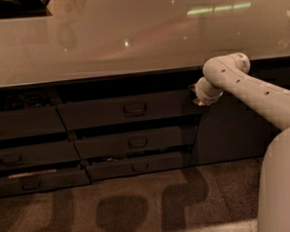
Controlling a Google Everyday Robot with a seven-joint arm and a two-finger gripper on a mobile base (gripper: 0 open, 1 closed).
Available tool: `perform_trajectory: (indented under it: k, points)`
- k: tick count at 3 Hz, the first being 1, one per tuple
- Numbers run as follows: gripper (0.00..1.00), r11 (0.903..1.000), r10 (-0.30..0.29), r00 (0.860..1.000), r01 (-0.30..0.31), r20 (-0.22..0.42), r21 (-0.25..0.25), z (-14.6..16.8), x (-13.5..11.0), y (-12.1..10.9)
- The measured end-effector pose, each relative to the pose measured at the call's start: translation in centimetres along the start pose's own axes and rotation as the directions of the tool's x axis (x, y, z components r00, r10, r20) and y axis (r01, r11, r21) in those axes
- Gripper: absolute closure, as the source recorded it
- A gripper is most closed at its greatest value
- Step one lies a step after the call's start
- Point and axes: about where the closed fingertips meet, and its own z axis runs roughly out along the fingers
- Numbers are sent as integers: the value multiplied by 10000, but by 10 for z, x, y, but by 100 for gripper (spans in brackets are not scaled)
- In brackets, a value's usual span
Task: Open top drawer
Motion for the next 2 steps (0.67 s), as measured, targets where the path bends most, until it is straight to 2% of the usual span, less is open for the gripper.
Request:
perform_trajectory:
  k: [1,2]
  points:
    - [100,10000,-1,10000,1,2,-6,0,0,0]
    - [100,10000,-1,10000,1,2,-9,0,0,0]
